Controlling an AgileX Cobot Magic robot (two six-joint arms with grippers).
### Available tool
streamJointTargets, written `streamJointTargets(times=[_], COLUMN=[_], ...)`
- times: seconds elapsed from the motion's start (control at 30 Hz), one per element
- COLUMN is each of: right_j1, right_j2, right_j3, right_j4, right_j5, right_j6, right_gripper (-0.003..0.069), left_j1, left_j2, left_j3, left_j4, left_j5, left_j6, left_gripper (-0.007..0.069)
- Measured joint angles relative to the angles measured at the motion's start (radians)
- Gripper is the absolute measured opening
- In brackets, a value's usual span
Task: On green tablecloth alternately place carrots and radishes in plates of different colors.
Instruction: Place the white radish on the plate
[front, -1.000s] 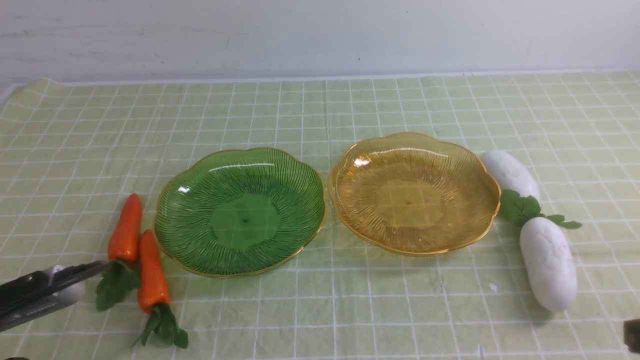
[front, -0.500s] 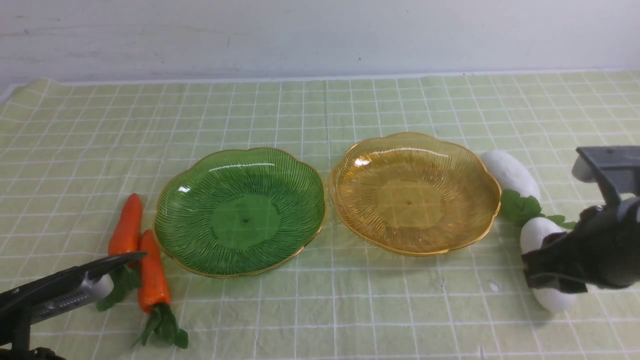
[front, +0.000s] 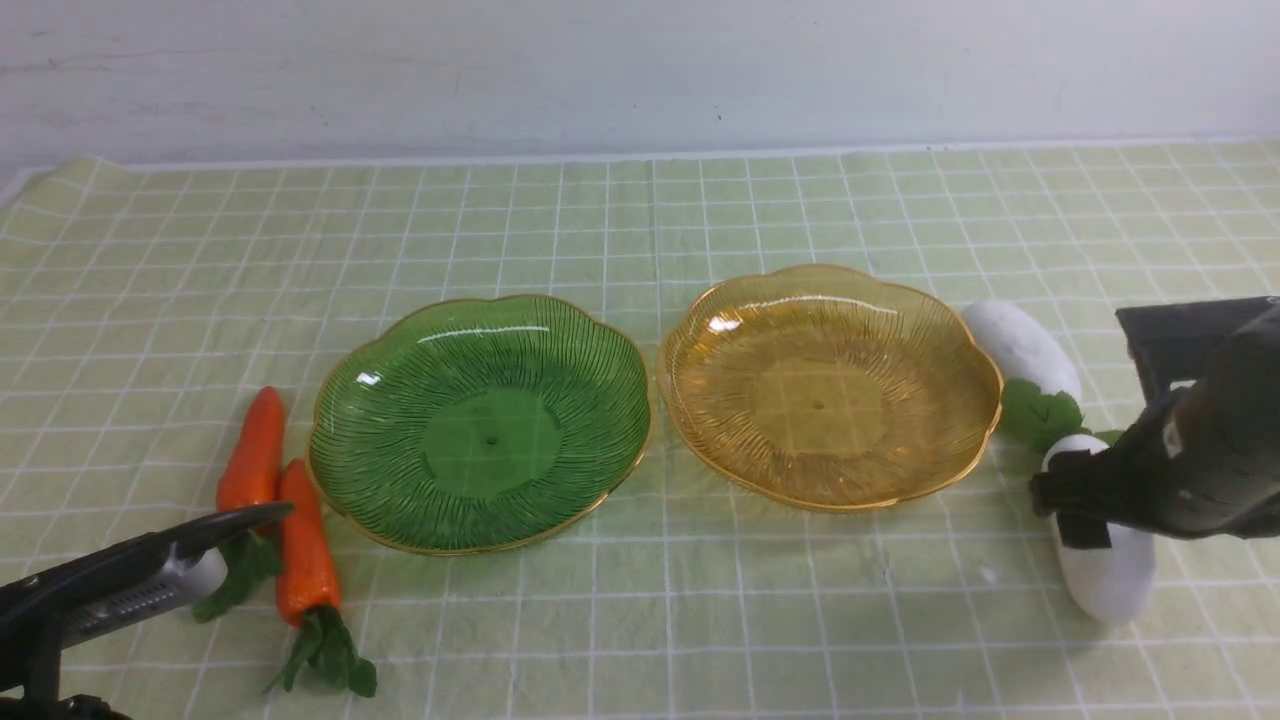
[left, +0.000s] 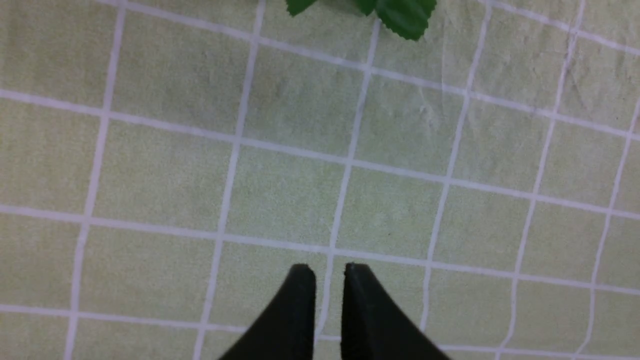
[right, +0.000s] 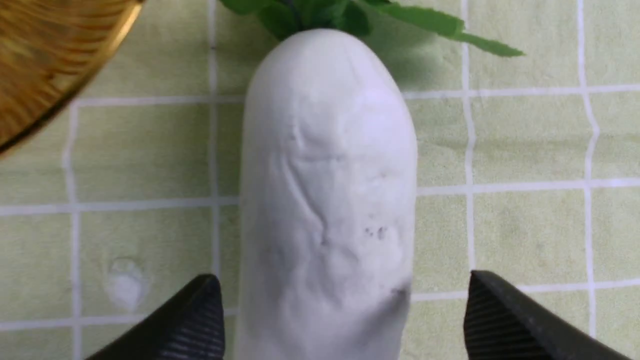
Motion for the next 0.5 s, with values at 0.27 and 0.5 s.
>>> streamJointTargets(times=[0.27, 0.5], right_j1=[0.000, 0.000], right_j2=[0.107, 0.092], right_j3=[0.000, 0.000], right_j4=[-0.032, -0.032], right_j5=[-0.017, 0.016], right_j6=[0.019, 0.004], right_gripper=[0.0567, 0.0465], left_j1=[0.000, 0.000], left_j2=[0.000, 0.000], left_j3=[0.000, 0.000], left_j4=[0.000, 0.000], left_j5=[0.000, 0.000], left_j6=[0.000, 0.000], left_gripper=[0.0066, 0.0066])
